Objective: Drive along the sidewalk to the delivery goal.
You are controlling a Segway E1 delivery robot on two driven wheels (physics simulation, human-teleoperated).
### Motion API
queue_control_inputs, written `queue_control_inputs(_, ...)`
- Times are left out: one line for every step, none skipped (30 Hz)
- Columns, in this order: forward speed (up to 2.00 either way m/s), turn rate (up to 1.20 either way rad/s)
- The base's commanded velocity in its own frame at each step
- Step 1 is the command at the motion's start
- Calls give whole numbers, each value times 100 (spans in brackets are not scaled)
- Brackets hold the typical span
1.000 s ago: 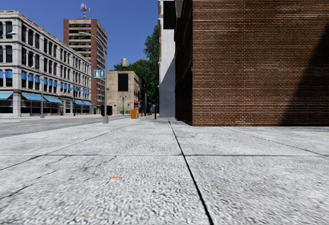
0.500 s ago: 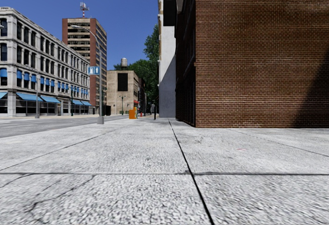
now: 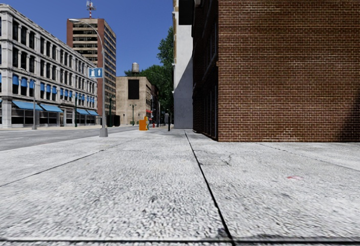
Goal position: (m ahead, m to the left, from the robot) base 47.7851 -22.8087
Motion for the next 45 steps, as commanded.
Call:
queue_control_inputs(200,0)
queue_control_inputs(200,0)
queue_control_inputs(200,0)
queue_control_inputs(200,0)
queue_control_inputs(200,0)
queue_control_inputs(200,0)
queue_control_inputs(200,0)
queue_control_inputs(200,0)
queue_control_inputs(200,0)
queue_control_inputs(200,0)
queue_control_inputs(200,0)
queue_control_inputs(200,0)
queue_control_inputs(200,0)
queue_control_inputs(200,0)
queue_control_inputs(200,0)
queue_control_inputs(200,0)
queue_control_inputs(200,0)
queue_control_inputs(200,0)
queue_control_inputs(200,0)
queue_control_inputs(200,0)
queue_control_inputs(200,0)
queue_control_inputs(200,0)
queue_control_inputs(200,0)
queue_control_inputs(200,0)
queue_control_inputs(200,0)
queue_control_inputs(200,0)
queue_control_inputs(200,0)
queue_control_inputs(200,0)
queue_control_inputs(200,0)
queue_control_inputs(200,0)
queue_control_inputs(200,0)
queue_control_inputs(200,0)
queue_control_inputs(200,0)
queue_control_inputs(200,0)
queue_control_inputs(200,0)
queue_control_inputs(200,0)
queue_control_inputs(200,0)
queue_control_inputs(200,0)
queue_control_inputs(200,0)
queue_control_inputs(200,0)
queue_control_inputs(200,0)
queue_control_inputs(200,0)
queue_control_inputs(200,0)
queue_control_inputs(200,0)
queue_control_inputs(200,0)
